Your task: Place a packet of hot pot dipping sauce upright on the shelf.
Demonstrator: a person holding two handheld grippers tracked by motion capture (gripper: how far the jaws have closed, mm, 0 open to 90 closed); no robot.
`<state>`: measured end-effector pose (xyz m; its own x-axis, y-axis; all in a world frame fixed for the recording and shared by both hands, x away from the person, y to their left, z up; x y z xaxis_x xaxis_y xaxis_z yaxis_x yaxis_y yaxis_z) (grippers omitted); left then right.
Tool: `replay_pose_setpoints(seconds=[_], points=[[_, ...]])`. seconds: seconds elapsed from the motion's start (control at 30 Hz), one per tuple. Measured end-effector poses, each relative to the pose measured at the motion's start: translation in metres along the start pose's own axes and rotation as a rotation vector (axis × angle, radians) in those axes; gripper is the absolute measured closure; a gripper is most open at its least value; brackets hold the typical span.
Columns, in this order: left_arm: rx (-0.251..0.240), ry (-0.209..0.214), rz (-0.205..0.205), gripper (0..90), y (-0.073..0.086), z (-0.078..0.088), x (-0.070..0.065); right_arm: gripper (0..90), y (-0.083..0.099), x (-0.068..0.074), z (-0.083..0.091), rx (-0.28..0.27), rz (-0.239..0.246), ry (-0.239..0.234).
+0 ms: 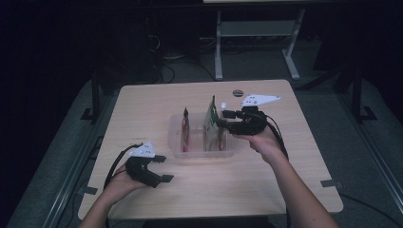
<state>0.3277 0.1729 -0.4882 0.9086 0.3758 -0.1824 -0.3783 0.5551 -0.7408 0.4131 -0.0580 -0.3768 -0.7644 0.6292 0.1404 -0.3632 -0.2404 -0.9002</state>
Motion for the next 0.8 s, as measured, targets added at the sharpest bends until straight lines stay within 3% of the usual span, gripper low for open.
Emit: replay_pose_setpoints(seconds=[0.2, 0.5, 0.8], points=[[0.001, -0.003, 0.012, 17.3, 0.001, 0.000, 0.000, 36.8, 0.003, 0.005, 0.021, 0.019, 0.043, 0.006], [0.009, -0.001, 0.021, 17.3, 0.004, 0.003, -0.001, 32.5, 0.010, 0.007, 0.050, 0.005, 0.056, 0.018], [0.015, -0.010, 0.004, 17.3, 0.006, 0.008, -0.010, 28.3, 0.048, 0.005, 0.074, 0.039, 0.074, 0.047]])
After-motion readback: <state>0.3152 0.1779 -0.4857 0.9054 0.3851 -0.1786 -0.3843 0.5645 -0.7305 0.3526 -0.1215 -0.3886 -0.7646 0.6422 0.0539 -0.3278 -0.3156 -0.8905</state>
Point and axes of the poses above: each handheld gripper's, and its own axes: z roughly backward along the jaws, y roughly out of its underside, x roughly to its left, the point moved 9 cm from there along -z, roughly forward along the jaws, and after that the axes turned 4 degrees about y, right-handed, at the moved point
